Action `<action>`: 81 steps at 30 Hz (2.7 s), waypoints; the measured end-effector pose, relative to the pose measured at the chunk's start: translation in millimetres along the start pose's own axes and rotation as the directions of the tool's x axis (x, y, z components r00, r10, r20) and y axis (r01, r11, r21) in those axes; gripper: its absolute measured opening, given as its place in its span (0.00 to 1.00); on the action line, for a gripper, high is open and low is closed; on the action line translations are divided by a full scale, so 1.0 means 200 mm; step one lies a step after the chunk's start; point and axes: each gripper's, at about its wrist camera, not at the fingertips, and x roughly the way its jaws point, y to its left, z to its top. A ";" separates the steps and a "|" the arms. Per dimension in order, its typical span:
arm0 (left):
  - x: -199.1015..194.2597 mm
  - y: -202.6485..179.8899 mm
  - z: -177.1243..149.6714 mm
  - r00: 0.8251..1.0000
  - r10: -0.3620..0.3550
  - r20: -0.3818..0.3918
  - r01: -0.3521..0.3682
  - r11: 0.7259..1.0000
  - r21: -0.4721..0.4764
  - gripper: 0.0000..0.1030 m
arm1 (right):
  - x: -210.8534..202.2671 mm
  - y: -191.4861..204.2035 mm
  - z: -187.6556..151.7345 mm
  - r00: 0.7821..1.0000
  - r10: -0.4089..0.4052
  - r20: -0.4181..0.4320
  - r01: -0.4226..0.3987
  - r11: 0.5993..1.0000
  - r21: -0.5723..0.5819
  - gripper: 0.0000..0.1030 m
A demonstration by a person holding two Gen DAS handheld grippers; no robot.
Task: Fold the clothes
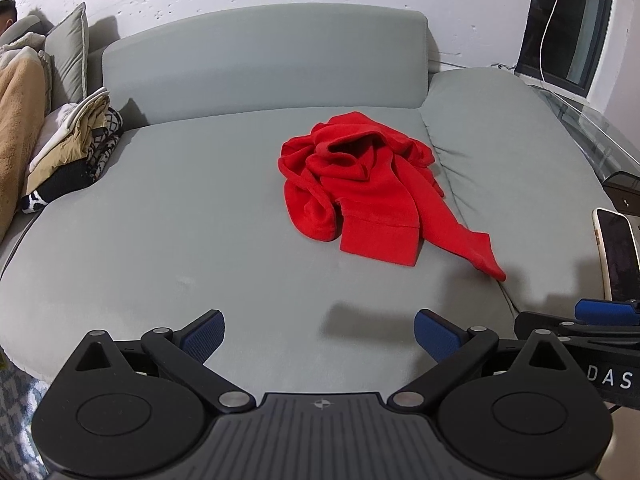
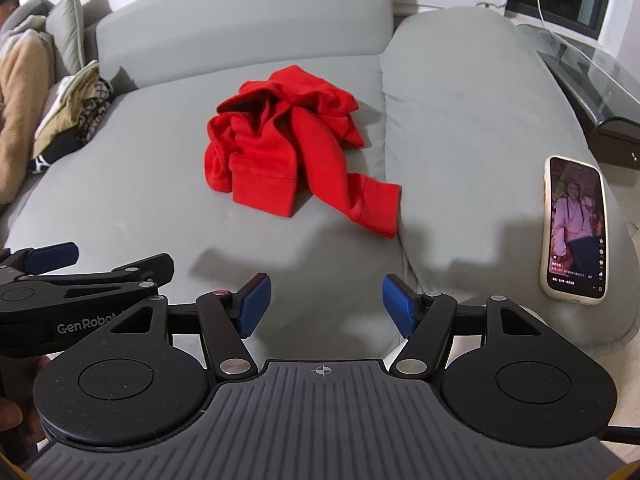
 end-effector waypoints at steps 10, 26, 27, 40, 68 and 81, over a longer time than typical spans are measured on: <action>0.00 -0.01 0.00 1.000 0.002 0.000 -0.002 1.000 0.003 0.97 | -0.01 -0.01 0.00 1.000 -0.002 -0.007 0.002 1.000 0.005 0.66; 0.00 -0.01 -0.01 1.000 0.000 0.004 0.000 1.000 0.003 0.97 | -0.02 -0.02 -0.01 1.000 0.001 -0.011 -0.001 1.000 0.011 0.66; 0.00 -0.01 -0.01 1.000 -0.001 0.005 0.001 1.000 0.003 0.97 | -0.02 -0.02 -0.01 1.000 0.001 -0.012 -0.001 1.000 0.012 0.66; -0.01 -0.01 -0.01 1.000 0.001 0.006 -0.001 1.000 0.005 0.97 | -0.03 -0.03 0.00 1.000 0.001 -0.014 -0.001 1.000 0.018 0.66; 0.00 0.18 -0.03 0.998 -0.003 -0.063 -0.001 0.998 -0.058 0.99 | -0.01 0.06 0.05 0.999 0.031 -0.041 -0.032 0.999 -0.023 0.72; 0.07 0.20 0.11 0.999 -0.030 -0.038 0.027 0.997 -0.065 0.98 | 0.04 0.08 0.17 0.998 0.040 -0.057 -0.043 0.997 -0.060 0.73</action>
